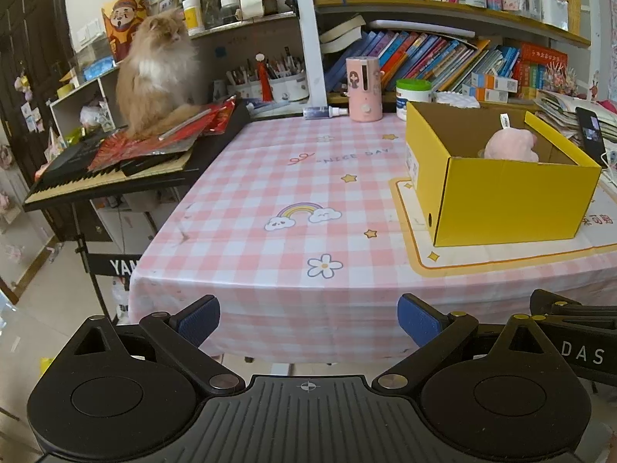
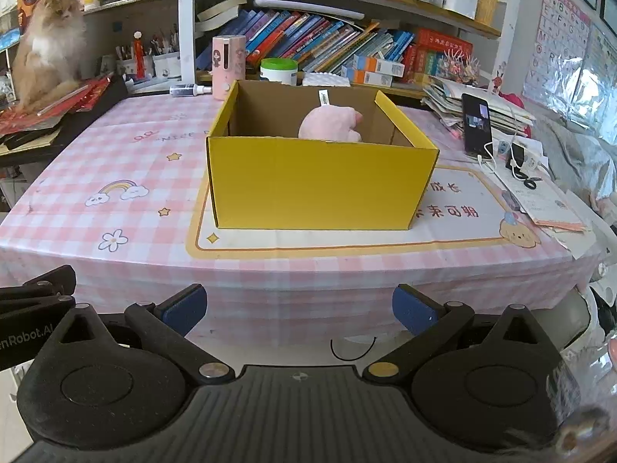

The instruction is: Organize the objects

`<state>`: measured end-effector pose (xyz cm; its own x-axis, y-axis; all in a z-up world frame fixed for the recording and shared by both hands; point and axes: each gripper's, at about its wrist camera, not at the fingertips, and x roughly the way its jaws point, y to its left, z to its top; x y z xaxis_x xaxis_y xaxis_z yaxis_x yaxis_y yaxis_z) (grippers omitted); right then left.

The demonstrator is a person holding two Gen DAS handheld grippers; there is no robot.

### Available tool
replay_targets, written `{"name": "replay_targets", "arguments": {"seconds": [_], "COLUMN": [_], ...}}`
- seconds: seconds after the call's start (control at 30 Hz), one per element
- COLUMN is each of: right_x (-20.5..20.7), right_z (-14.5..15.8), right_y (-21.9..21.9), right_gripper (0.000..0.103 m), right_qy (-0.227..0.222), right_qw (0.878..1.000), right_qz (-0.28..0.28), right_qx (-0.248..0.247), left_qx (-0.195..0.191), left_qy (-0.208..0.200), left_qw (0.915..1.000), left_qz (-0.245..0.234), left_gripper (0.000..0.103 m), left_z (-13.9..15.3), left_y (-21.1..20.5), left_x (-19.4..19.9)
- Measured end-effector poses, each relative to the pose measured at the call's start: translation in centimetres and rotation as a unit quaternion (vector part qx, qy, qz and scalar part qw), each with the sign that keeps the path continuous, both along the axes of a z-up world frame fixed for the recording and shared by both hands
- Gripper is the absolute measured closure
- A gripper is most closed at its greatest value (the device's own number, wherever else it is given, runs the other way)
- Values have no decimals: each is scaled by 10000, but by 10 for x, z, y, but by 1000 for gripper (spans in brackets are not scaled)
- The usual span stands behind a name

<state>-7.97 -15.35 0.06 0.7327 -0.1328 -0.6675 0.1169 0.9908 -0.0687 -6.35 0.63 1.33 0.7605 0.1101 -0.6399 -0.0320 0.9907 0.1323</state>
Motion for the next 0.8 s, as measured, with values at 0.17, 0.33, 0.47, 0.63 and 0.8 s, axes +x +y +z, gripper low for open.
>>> {"name": "replay_targets", "arguments": {"seconds": [0.17, 0.33, 0.47, 0.63, 0.8], "right_x": [0, 1, 1, 1, 1], "right_z": [-1, -1, -1, -1, -2], "right_y": [-2, -2, -4, -5, -5], "right_gripper": [0, 0, 0, 0, 0], "right_qy": [26, 44, 72, 85, 95], "right_qw": [10000, 10000, 9999, 9999, 9999], "right_qz": [-37, -45, -68, -76, -84], "right_qx": [59, 53, 68, 59, 52], "left_qx": [-40, -53, -50, -49, -56], "left_qy": [22, 50, 53, 83, 93], "left_qw": [10000, 10000, 10000, 9999, 9999], "left_qz": [31, 38, 39, 53, 56], "left_gripper": [3, 3, 3, 3, 3], "left_z": [-1, -2, -2, -3, -2], "left_y": [0, -1, -2, -2, -2], "left_x": [0, 0, 0, 0, 0]}}
